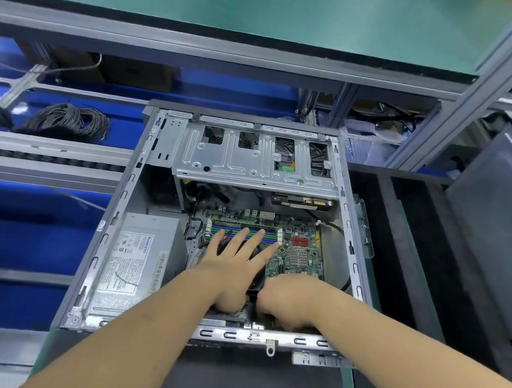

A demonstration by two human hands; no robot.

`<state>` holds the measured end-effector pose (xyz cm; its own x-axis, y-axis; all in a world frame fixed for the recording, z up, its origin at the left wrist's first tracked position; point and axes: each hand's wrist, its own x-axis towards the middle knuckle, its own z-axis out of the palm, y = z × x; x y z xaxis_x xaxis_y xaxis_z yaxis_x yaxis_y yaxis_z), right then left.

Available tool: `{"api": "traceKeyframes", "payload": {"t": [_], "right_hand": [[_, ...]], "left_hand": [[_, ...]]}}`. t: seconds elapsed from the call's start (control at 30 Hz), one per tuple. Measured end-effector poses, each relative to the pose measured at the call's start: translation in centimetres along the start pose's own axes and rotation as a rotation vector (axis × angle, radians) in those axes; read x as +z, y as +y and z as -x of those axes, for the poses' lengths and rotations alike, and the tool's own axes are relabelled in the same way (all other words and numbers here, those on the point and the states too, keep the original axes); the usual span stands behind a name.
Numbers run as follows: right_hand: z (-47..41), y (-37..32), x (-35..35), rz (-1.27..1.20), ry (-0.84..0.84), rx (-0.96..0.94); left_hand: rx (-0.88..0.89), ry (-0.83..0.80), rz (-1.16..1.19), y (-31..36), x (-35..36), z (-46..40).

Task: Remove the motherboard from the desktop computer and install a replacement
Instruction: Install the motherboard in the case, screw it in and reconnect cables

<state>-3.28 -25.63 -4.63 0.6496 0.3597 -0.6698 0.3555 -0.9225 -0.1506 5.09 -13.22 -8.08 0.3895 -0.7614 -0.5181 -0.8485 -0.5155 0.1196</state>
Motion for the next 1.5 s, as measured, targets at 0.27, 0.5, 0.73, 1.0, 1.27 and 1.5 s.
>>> {"api": "traceKeyframes", "payload": {"t": [0.27, 0.5, 0.73, 1.0, 1.27, 1.5], "right_hand": [[0.1, -0.3, 0.8, 0.170, 0.083, 0.042], [-0.8, -0.4, 1.3, 0.219, -0.091, 0.117], [-0.5, -0.7, 0.7, 0.109, -0.108, 0.062], [1.8, 0.4, 0.7, -0.070, 0.184, 0.156], [0.8, 0.8, 0.0, -0.491, 0.531, 0.213], [1.2, 0.6, 0.3, -0.637, 0.618, 0.131]], "left_hand": [[-0.002, 0.011, 0.018, 0.0, 0.1, 0.1], [-0.006, 0.007, 0.025, 0.0, 0.1, 0.1], [-0.021, 0.018, -0.012, 0.1, 0.2, 0.1], [-0.005, 0.015, 0.006, 0.1, -0.1, 0.3], [0.022, 0.008, 0.180, -0.3, -0.2, 0.0], [0.059, 0.108, 0.488, -1.1, -1.0, 0.8]]}}
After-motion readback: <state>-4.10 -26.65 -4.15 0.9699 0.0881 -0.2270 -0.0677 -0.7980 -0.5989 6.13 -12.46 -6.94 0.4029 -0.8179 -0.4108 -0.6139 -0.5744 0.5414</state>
